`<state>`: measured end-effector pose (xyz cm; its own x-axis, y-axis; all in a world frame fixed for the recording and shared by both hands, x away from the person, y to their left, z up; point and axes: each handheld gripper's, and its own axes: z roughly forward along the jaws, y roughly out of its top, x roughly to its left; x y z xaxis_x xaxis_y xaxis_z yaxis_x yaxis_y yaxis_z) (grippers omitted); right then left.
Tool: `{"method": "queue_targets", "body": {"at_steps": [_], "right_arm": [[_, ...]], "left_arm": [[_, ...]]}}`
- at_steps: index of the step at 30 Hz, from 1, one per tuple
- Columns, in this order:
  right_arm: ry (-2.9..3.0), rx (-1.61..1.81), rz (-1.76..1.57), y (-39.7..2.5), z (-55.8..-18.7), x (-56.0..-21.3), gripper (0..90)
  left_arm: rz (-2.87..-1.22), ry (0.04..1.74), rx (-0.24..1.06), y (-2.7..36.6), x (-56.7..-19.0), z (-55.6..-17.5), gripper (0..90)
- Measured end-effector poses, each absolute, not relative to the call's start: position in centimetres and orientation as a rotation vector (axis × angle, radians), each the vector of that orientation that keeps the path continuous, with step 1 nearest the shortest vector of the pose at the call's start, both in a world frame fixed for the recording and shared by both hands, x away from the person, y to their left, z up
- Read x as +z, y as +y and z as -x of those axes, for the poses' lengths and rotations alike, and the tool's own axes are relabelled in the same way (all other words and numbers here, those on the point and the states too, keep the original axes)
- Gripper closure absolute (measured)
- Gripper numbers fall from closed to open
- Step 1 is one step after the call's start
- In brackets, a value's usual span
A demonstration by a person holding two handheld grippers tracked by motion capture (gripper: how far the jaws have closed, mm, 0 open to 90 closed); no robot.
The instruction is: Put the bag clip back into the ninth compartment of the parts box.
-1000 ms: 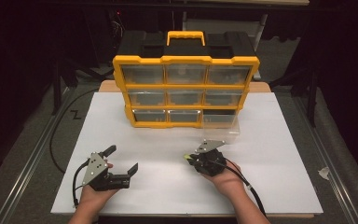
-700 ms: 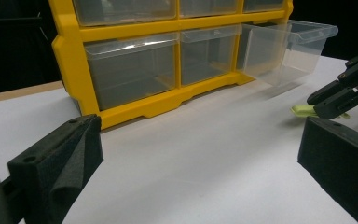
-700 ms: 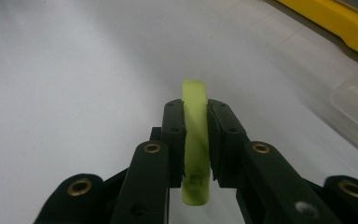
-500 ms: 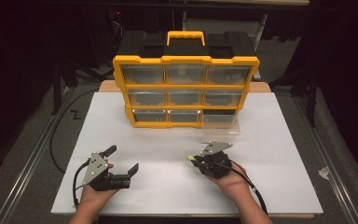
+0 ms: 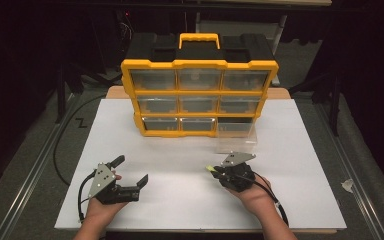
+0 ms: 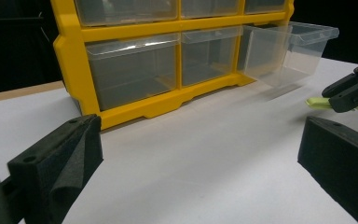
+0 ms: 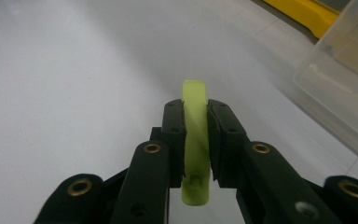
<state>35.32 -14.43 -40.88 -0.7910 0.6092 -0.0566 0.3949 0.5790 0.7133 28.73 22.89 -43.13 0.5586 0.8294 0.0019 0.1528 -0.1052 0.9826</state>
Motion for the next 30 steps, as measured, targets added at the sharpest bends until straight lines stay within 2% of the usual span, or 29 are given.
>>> {"method": "queue_targets", "body": {"at_steps": [16, 30], "right_arm": [[2.528, 1.014, -0.863, -15.7, -35.2, -40.6, 80.1], [2.600, 0.868, -0.934, -17.7, -35.2, -39.2, 80.1]], "left_arm": [[-1.600, 0.848, 0.710, 22.9, -43.1, -28.7, 0.4], [-1.595, 0.843, 0.716, 23.0, -43.1, -28.6, 0.4]]}}
